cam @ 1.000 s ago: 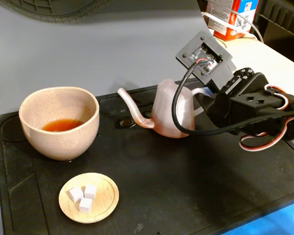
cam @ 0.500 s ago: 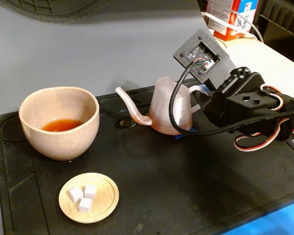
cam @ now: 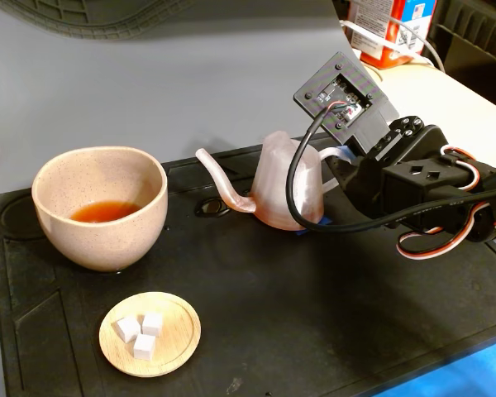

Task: Pick up a kettle and pour liquid into a cup.

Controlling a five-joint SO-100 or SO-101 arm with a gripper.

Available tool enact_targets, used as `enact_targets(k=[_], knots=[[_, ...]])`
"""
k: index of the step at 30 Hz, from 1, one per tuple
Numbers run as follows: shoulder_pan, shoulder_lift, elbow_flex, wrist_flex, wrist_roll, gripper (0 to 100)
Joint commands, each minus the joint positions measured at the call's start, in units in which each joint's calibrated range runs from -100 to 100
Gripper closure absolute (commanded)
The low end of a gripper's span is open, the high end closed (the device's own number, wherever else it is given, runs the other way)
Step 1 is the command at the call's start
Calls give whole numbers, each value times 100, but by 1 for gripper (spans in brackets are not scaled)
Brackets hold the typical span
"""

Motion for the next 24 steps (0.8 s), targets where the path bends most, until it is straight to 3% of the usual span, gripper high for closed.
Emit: enact_targets(k=[1,4,9,24], knots=[[33,-84,-26,-137,12,99],[33,-84,-26,-137,12,99],[-13,-84,-26,-77,18,88],[-35,-84,-35,-111,18,87]])
